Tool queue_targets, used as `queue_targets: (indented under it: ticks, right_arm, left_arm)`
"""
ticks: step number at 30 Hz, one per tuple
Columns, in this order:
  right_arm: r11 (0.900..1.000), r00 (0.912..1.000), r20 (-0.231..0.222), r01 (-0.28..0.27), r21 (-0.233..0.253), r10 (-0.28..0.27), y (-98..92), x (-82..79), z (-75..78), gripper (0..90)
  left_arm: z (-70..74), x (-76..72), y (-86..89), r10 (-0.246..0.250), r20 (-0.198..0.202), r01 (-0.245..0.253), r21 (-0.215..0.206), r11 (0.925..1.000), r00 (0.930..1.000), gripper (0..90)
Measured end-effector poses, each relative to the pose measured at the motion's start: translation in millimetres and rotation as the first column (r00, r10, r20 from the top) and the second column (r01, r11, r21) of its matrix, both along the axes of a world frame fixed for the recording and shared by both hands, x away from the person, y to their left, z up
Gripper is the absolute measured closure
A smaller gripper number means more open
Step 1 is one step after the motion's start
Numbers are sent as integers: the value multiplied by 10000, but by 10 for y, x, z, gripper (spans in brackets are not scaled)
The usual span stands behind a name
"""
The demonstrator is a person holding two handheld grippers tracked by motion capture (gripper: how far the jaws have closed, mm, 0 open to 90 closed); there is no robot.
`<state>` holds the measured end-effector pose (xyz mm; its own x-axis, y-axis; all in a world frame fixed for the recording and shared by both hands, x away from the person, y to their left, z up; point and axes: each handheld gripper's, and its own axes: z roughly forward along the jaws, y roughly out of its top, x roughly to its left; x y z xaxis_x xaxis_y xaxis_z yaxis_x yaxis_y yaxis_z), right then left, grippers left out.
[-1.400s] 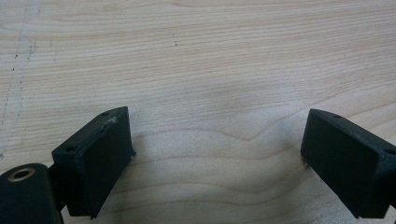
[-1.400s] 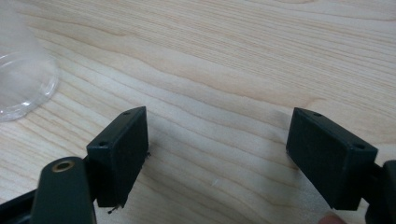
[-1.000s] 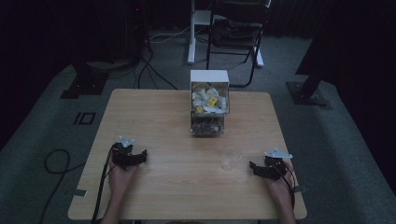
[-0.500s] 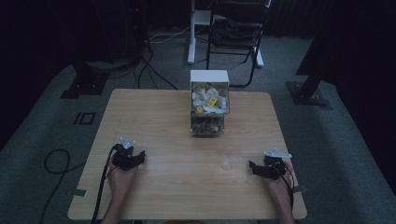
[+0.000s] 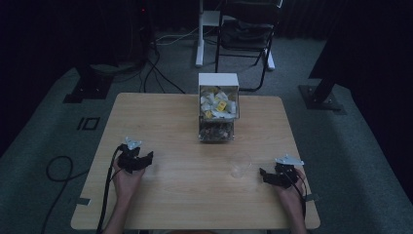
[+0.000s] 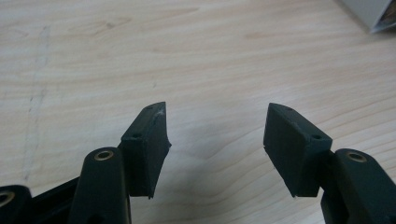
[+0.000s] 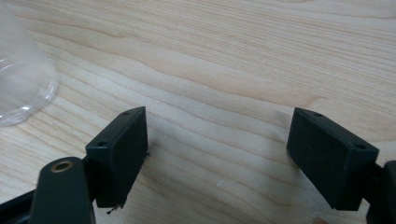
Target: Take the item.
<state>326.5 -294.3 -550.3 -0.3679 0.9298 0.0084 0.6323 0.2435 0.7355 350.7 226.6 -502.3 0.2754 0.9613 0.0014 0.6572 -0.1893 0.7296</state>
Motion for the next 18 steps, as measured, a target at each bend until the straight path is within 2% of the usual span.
queue_targets:
  ticks: [8,12,18]
  right_arm:
    - [10000,10000,-4,1,-5,-1,9,24,0,196]
    - [10000,10000,-3,-37,-15,37,16,49,1,197]
    - [10000,10000,1,-97,-18,97,27,74,1,196]
  left_arm:
    - [107,22,-114,-358,224,358,1,9994,9991,409]
    - [106,41,-178,-480,286,476,158,9987,9984,410]
    - [117,37,-253,-663,371,663,10,9978,9971,410]
